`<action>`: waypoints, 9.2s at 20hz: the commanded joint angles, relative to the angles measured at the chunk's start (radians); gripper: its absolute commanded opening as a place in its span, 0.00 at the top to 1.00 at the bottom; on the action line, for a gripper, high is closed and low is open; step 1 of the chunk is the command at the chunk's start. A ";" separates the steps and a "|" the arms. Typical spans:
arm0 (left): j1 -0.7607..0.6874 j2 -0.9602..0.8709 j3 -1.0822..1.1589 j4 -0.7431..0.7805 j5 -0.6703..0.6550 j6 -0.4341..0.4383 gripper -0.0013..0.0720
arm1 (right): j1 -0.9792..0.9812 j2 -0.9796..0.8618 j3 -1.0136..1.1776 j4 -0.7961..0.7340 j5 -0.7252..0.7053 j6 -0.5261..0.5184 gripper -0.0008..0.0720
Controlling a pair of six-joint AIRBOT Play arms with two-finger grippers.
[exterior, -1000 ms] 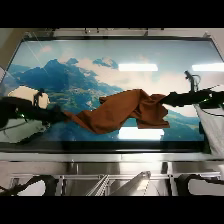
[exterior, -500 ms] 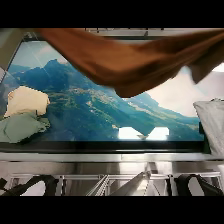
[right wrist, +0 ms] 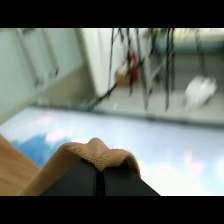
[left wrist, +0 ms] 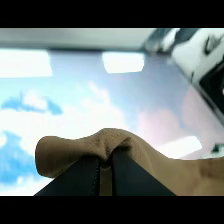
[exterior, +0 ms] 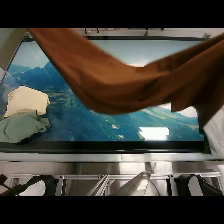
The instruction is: Fold the shirts.
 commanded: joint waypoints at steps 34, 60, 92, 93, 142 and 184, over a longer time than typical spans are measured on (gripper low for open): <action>-0.418 -0.372 -0.916 -0.037 -0.129 0.022 0.89 | 0.217 -0.847 -0.136 -0.281 -0.076 0.259 0.19; -0.038 0.325 -0.466 -0.198 0.195 0.104 0.94 | 0.002 -0.468 0.092 0.651 0.502 -0.017 0.96; -0.035 -0.835 0.289 -0.056 -0.051 0.091 0.94 | 0.212 -1.268 0.451 0.226 -0.237 -0.106 0.96; -0.035 -0.850 0.289 -0.056 -0.085 0.091 0.94 | 0.212 -1.281 0.451 0.229 -0.253 -0.105 0.96; 0.069 -0.517 -0.505 0.204 0.203 -0.018 0.03 | 0.002 -0.943 -0.038 -0.628 0.150 0.501 0.34; -0.023 -0.593 -0.109 0.100 0.273 -0.075 0.94 | 0.061 -0.765 -0.068 -0.143 -0.113 0.243 0.95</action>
